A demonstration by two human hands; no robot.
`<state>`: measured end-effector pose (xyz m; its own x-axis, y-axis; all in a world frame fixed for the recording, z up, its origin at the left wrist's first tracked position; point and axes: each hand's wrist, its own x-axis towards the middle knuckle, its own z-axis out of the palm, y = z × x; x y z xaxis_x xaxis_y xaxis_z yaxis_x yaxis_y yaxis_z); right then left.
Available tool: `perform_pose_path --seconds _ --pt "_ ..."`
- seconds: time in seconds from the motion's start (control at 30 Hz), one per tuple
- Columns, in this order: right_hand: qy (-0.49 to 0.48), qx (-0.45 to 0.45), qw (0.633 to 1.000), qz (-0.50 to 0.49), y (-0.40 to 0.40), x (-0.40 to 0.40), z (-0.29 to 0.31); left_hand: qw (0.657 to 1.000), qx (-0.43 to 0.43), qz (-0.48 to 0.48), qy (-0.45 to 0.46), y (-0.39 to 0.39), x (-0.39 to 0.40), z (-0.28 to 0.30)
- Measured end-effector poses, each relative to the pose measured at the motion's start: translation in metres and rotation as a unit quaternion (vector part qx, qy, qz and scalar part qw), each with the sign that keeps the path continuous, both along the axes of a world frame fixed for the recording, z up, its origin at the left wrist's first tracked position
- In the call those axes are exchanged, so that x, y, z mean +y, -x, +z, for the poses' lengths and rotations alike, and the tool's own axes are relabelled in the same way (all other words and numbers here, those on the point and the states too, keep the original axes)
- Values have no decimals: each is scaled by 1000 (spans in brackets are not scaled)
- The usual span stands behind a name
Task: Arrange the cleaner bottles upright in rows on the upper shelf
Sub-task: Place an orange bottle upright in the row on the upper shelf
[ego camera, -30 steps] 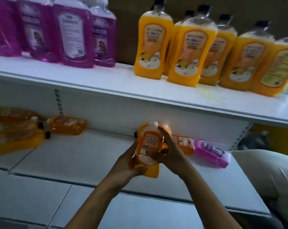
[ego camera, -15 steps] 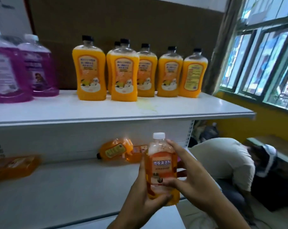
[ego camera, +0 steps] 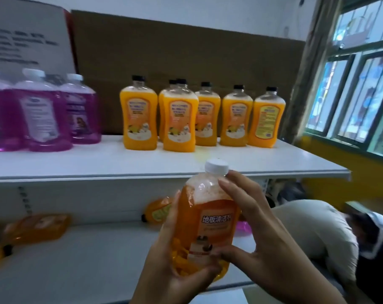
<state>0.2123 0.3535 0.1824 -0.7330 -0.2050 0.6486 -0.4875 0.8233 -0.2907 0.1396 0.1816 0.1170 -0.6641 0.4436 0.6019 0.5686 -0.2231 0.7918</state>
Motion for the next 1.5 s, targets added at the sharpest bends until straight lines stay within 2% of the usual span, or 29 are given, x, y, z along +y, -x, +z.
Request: perform_pose_path --seconds 0.33,0.47,0.73,0.9,1.13,1.5 --pt "-9 -91 980 179 73 -158 49 981 58 183 -35 20 -163 23" --pt "16 -83 957 279 105 -256 52 966 61 250 -25 21 -264 33" --pt "32 -67 913 400 136 -460 61 928 63 367 7 4 -460 54" --pt "41 -71 896 436 143 -554 59 913 57 404 17 -3 -547 55" --pt "39 -73 882 463 176 -648 60 889 45 456 15 16 -629 54" --pt "89 -32 881 464 279 -765 74 878 68 470 61 130 -747 76"
